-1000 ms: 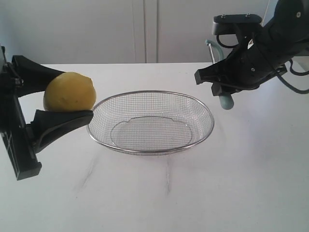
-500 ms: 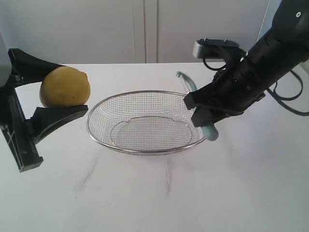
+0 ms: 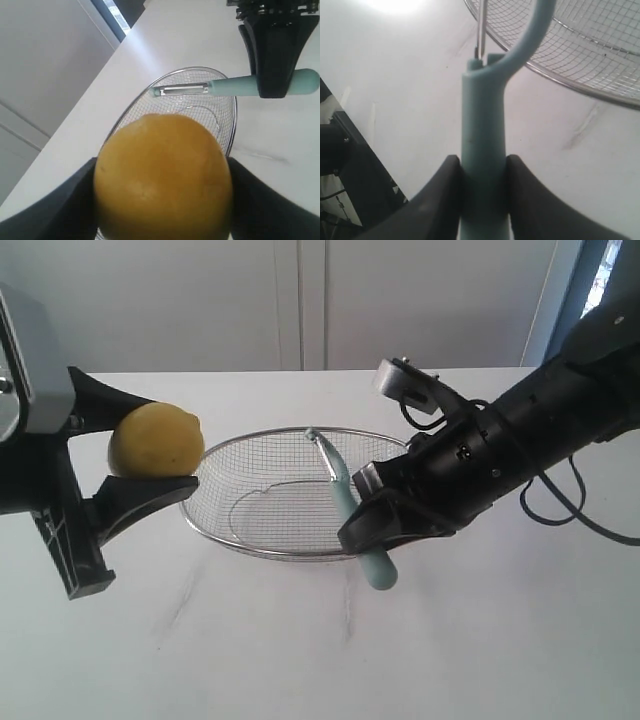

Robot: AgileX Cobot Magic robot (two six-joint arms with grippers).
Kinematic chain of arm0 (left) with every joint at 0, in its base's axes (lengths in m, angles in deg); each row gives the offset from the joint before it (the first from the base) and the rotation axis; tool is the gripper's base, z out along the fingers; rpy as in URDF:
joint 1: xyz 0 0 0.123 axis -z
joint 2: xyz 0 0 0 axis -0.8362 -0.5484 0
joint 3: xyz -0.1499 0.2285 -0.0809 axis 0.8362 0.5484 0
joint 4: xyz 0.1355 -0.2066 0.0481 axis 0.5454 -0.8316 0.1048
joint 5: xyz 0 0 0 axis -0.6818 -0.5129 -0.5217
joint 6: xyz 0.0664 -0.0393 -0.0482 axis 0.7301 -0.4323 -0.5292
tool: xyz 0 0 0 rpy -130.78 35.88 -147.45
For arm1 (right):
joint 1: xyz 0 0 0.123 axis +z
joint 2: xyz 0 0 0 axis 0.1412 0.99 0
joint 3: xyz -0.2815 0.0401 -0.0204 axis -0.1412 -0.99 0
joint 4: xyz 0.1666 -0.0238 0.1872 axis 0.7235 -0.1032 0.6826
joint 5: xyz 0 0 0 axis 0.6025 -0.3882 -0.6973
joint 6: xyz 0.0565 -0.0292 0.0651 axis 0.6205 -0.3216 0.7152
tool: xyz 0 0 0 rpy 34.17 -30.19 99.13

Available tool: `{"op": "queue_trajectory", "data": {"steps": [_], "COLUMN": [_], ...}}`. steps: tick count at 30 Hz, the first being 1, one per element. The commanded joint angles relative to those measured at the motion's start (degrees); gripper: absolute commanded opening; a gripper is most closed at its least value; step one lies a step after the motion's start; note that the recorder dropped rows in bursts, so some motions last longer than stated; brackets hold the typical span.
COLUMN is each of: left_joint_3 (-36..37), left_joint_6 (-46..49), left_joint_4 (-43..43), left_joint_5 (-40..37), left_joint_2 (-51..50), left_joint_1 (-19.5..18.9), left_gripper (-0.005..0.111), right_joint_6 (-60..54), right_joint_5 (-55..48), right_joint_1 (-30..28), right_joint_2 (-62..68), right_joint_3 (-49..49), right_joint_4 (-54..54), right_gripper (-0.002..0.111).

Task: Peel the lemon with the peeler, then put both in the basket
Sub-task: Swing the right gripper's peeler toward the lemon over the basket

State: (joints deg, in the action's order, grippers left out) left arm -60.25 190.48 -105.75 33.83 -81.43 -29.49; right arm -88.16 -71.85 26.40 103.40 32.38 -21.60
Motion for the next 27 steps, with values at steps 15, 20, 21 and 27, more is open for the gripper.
{"op": "queue_trajectory", "data": {"steps": [15,20,21,27], "left_joint_3": [-2.4,-2.4,-2.4,-2.4], "left_joint_6": [15.1,15.1,15.1,15.1], "left_joint_4": [-13.7,-13.7,-13.7,-14.2], "left_joint_5": [-11.1,-11.1,-11.1,-11.1], "left_joint_2": [-5.8,-5.8,-5.8,-5.8], "left_joint_1": [0.3,0.3,0.3,0.3], "left_gripper": [0.0,0.0,0.0,0.0], "right_joint_6": [-3.5,-3.5,-3.5,-6.0], "right_joint_5": [2.6,4.7,5.5,5.8], "right_joint_1": [8.6,10.6,10.9,11.0], "right_joint_2": [0.0,0.0,0.0,0.0], "right_joint_3": [-1.3,-2.3,-2.8,-5.4], "right_joint_4": [4.7,8.5,8.9,14.0], "right_gripper": [0.0,0.0,0.0,0.0]}}
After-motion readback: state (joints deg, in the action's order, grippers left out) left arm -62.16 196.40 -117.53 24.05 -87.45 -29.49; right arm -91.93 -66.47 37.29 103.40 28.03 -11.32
